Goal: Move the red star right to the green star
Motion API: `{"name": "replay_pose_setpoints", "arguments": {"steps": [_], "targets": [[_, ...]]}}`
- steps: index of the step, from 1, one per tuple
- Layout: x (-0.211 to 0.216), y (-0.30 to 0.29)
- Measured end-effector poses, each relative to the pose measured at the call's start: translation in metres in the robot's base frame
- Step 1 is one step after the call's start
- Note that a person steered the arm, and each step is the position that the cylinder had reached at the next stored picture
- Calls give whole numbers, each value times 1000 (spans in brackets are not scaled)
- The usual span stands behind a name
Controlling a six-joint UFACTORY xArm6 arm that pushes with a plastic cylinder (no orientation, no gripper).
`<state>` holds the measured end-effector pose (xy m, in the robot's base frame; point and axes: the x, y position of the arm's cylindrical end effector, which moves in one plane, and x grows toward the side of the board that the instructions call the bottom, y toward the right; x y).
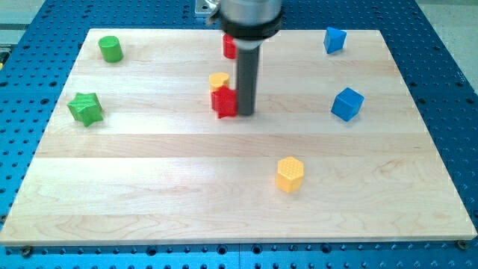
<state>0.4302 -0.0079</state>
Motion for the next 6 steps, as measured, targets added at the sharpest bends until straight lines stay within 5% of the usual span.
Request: {"name": "replay_pose_setpoints", "arguments": {"steps": [1, 5, 6], "targets": [[20, -31], [-51, -15], [-53, -52]]}}
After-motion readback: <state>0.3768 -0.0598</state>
